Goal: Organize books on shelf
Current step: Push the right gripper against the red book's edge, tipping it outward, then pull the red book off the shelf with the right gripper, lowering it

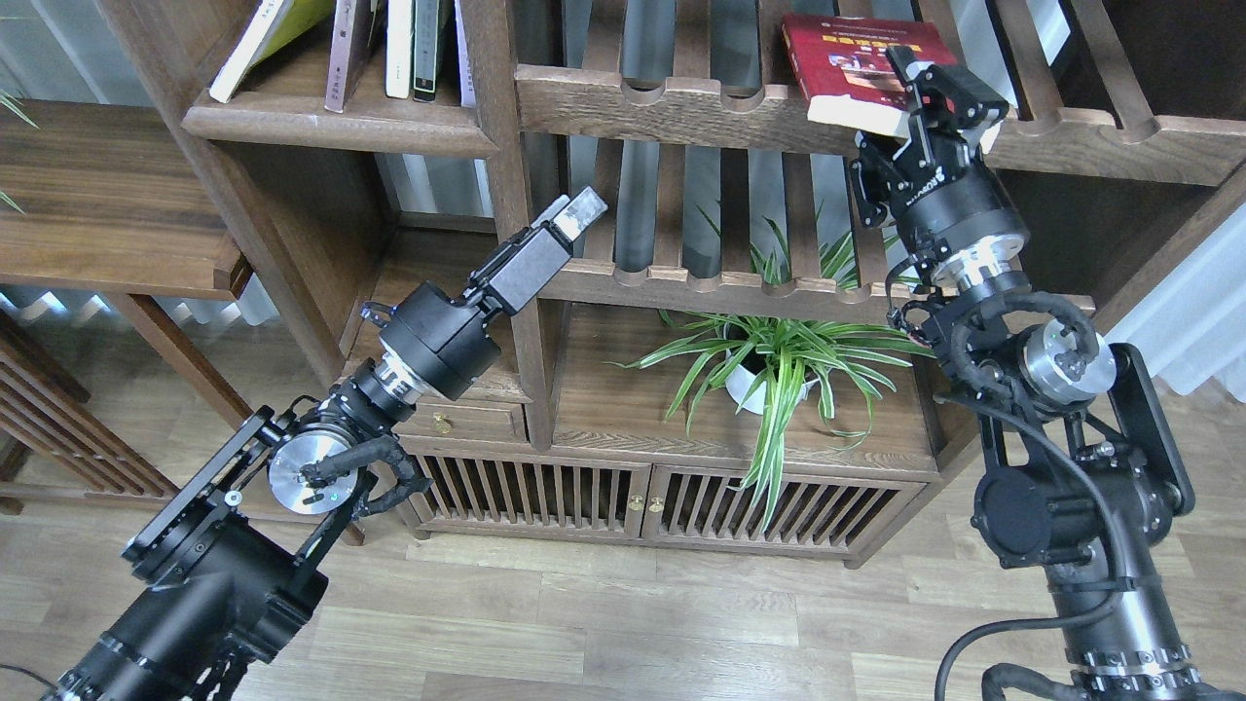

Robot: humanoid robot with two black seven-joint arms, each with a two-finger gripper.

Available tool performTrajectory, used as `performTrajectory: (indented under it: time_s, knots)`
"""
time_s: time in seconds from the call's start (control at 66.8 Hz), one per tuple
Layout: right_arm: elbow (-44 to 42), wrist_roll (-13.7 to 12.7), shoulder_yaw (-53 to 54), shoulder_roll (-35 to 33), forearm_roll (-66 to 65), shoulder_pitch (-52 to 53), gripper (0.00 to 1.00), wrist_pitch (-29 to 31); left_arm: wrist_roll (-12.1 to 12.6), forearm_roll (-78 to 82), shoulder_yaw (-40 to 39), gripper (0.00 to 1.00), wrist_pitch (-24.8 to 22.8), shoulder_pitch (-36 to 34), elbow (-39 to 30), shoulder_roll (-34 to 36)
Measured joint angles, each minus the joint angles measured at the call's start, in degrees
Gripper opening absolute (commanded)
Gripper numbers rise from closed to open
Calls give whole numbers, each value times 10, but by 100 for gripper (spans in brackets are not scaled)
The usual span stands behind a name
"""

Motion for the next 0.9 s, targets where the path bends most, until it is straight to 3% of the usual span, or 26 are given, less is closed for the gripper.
performTrajectory:
  time_s: [0.27, 0.464, 0.554, 0.569, 0.764, 0.899]
  knots:
    - [0, 0, 8, 2, 26, -2, 6, 26, 0, 0, -5, 72, 0, 1, -1, 0]
    - [0, -13, -11, 9, 38, -30, 5, 154, 0, -3, -14, 72, 0, 10, 0, 0]
    - [0, -31, -32, 9, 39, -47, 5, 225, 0, -5, -14, 72, 0, 22, 0, 0]
    - [0, -41, -40, 9, 39, -57, 5, 260, 0, -5, -13, 73, 0, 27, -1, 0]
    - [1, -62, -58, 10, 47, -84, 5, 363, -1, -6, -10, 74, 0, 31, -2, 0]
    - [2, -64, -71, 9, 49, -98, 5, 384, -2, -7, -7, 74, 0, 32, -2, 0]
